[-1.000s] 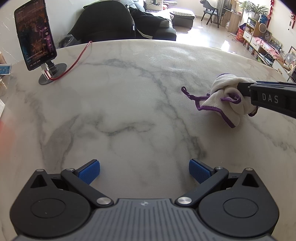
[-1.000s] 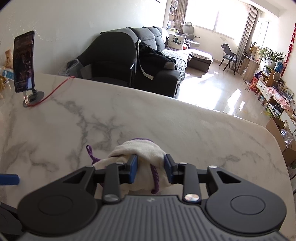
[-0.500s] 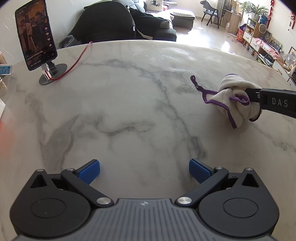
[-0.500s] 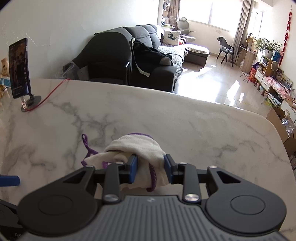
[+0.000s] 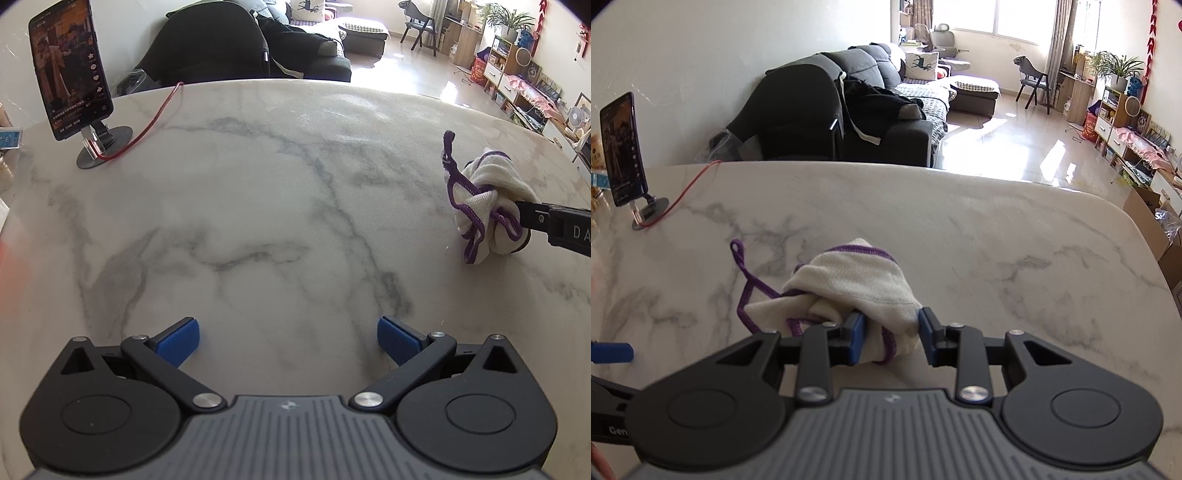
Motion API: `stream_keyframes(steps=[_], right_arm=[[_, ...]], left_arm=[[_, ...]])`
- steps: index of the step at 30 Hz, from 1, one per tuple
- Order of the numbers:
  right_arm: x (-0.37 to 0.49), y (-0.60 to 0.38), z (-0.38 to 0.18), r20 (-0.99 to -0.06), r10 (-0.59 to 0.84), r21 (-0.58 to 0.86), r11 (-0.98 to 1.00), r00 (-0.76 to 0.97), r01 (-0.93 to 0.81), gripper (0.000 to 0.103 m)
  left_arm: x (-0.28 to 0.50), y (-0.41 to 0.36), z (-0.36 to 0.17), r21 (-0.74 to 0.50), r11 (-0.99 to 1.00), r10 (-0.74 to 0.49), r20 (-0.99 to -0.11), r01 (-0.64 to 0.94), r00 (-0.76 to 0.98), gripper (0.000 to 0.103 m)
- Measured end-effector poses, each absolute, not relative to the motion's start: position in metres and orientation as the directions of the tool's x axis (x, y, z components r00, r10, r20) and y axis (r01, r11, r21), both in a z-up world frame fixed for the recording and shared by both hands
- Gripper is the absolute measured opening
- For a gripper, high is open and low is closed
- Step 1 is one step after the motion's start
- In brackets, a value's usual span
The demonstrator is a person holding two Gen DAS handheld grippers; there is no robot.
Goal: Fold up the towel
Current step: 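Grasp the towel's purple edge with the left gripper beside the right gripper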
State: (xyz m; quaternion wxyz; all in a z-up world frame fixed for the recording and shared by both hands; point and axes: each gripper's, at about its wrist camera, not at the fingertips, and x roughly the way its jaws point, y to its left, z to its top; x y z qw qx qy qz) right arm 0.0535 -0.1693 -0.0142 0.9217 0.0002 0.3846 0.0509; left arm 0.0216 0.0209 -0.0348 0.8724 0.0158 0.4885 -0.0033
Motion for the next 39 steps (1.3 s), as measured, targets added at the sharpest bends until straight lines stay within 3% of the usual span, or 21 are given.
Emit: stream_keyframes(steps=[5, 13, 22, 29, 33, 39], right_arm=[[0.051, -0.173, -0.017, -0.712, 0.103, 0.057, 0.994, 0.694, -0.089, 0.034], [0.043, -0.179, -0.021, -0.72, 0.118, 0.086, 0.993, 0.684, -0.081, 0.034], [0.041, -0.182, -0.021, -0.726, 0.121, 0.09, 0.993, 0.677, -0.081, 0.035], [0.037, -0.186, -0.015, -0.722, 0.11, 0.079, 0.994, 0.684, -0.076, 0.043], [0.03, -0.189, -0.005, -0.707, 0.103, 0.068, 0.995, 0.699, -0.077, 0.052], [0.026, -0.177, 0.01, -0.676, 0.131, 0.041, 0.989, 0.725, -0.141, 0.057]], left_arm=[[0.017, 0.024, -0.029, -0.093, 0.993, -0.114, -0.831, 0.066, 0.544, 0.102], [0.016, 0.02, -0.007, -0.27, 0.953, -0.293, -0.718, 0.135, 0.631, 0.1], [0.018, -0.007, -0.006, -0.264, 0.937, -0.348, -0.676, 0.227, 0.65, 0.094], [0.025, -0.017, -0.012, -0.277, 0.934, -0.356, -0.68, 0.225, 0.641, 0.055], [0.027, -0.015, -0.016, -0.29, 0.931, -0.363, -0.693, 0.221, 0.622, 0.015], [0.026, -0.013, -0.023, -0.315, 0.926, -0.377, -0.707, 0.211, 0.599, 0.01]])
